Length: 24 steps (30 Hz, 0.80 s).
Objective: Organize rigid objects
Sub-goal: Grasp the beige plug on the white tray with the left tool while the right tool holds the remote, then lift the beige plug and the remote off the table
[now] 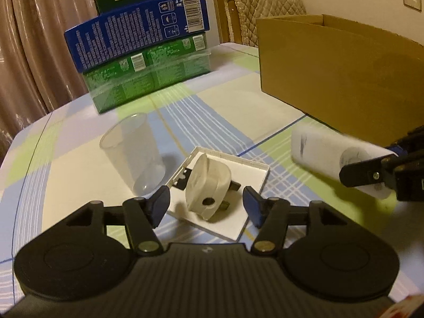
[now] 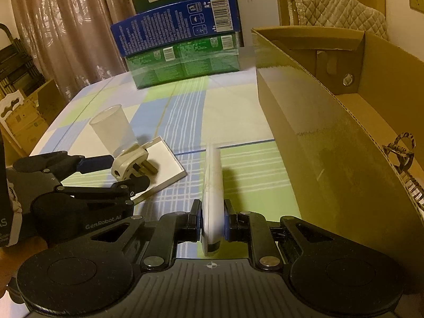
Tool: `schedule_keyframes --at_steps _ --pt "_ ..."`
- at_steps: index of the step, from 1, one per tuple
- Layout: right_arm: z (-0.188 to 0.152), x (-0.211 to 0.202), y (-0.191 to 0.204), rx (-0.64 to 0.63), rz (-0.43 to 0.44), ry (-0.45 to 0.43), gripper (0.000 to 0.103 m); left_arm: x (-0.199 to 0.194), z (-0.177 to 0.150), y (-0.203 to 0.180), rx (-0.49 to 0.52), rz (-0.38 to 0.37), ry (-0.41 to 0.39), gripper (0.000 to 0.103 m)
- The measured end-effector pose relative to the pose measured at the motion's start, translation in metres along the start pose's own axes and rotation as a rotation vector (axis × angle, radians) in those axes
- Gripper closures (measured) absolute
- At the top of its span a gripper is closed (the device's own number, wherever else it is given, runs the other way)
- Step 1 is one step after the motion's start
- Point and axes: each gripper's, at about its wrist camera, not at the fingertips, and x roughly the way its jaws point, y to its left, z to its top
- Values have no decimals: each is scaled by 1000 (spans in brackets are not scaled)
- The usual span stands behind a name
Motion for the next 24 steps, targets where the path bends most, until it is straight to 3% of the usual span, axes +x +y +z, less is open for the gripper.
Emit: schedule_keyframes --at_steps 4,12,24 --pt "1 1 -1 1 -1 -3 91 7 2 -2 -8 7 -7 47" --pt "1 6 -1 -14 1 8 91 10 3 -9 38 25 -6 66" --pt "0 27 4 -93 1 51 90 0 7 11 -146 -19 -2 69"
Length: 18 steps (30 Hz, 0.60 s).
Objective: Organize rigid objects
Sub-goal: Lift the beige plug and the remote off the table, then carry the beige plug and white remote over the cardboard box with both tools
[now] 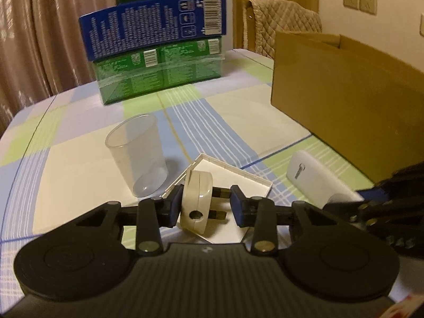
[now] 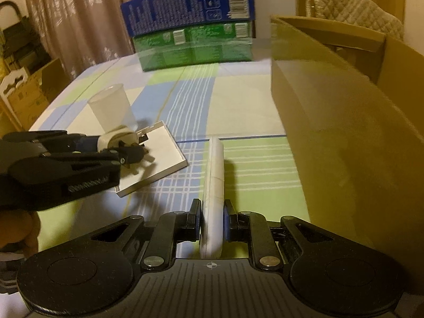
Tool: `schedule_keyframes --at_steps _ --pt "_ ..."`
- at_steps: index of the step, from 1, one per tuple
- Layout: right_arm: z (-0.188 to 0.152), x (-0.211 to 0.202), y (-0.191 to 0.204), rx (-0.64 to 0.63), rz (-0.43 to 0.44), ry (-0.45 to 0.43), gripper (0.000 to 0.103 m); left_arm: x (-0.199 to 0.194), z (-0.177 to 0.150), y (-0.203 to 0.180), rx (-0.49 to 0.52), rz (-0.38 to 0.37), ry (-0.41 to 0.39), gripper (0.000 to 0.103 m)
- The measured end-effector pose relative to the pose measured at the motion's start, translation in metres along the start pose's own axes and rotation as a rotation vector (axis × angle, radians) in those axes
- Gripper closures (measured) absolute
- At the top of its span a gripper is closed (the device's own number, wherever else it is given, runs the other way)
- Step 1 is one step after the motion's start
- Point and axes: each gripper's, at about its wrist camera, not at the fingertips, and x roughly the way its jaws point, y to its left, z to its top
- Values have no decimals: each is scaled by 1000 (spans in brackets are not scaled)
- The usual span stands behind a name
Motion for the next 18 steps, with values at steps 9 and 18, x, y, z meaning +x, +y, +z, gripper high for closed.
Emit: schedule_keyframes --at_steps 9,18 --pt "11 16 0 -18 -26 -2 87 -7 2 6 -52 -14 -8 69" --pt "14 -4 3 -11 -36 -27 91 -26 4 11 -102 -14 -1 69"
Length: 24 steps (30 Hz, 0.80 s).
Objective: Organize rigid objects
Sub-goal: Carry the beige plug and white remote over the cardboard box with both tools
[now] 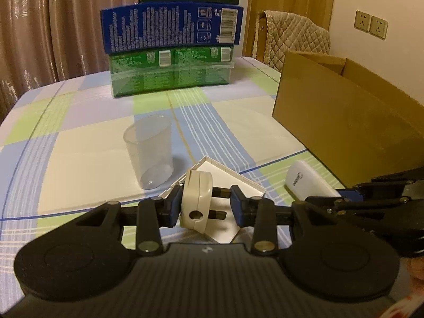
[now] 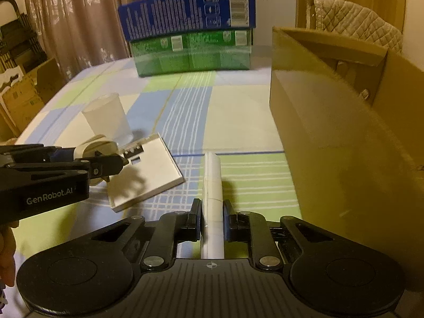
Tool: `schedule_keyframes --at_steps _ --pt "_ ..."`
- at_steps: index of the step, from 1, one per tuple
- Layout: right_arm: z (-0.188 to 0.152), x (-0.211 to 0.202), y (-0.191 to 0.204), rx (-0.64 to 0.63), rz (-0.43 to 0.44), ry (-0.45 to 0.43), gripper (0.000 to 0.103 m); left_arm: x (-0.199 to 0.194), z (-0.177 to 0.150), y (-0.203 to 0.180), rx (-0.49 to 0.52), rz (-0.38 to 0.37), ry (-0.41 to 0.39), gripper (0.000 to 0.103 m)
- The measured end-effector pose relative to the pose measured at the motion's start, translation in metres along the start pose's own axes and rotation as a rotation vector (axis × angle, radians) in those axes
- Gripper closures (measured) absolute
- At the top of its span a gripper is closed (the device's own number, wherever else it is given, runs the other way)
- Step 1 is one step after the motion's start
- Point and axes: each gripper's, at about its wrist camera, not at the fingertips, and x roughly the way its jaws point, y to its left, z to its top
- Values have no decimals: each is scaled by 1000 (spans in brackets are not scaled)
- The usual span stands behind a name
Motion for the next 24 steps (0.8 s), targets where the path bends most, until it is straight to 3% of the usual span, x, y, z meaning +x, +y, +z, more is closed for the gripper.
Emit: schedule_keyframes --at_steps 24 --pt "20 -159 6 15 49 -152 91 -141 -8 -56 -147 42 -8 69"
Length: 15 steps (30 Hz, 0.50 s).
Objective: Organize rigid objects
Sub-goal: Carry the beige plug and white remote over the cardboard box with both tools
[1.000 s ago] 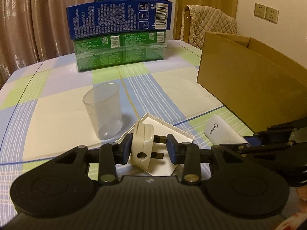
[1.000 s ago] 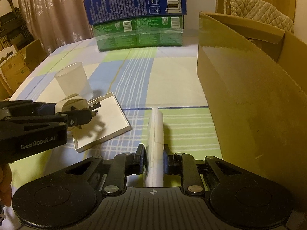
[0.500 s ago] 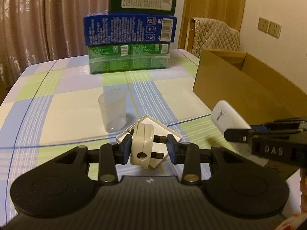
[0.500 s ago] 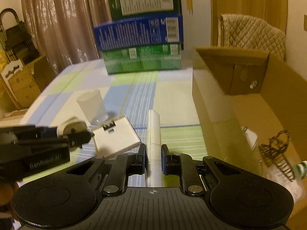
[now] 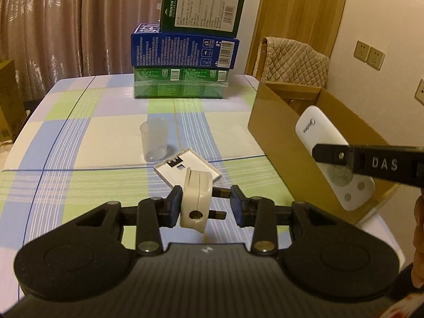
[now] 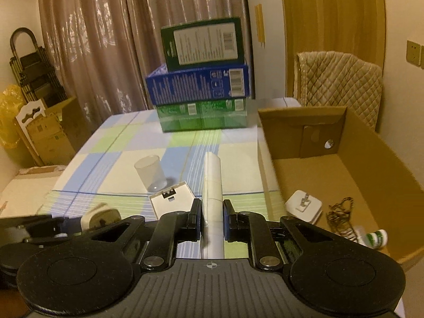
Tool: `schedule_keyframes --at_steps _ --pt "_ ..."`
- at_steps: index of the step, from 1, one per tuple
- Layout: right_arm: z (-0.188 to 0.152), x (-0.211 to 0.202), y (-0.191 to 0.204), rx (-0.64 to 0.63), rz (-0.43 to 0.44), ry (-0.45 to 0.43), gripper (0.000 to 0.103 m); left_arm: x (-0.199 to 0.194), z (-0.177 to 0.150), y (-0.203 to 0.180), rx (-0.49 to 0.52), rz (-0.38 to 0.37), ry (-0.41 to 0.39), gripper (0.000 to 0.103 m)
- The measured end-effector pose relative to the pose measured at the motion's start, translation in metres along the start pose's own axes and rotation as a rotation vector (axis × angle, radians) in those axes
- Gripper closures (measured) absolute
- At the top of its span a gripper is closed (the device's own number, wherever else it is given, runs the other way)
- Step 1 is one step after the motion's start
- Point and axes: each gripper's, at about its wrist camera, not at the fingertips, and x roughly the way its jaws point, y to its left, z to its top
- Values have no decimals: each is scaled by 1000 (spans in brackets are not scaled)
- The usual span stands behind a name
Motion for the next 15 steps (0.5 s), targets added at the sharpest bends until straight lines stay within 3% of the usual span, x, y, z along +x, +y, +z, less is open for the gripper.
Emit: schedule_keyframes --at_steps 15 --pt "13 -71 -40 42 -28 -60 91 -42 10 -51 31 -49 -20 69"
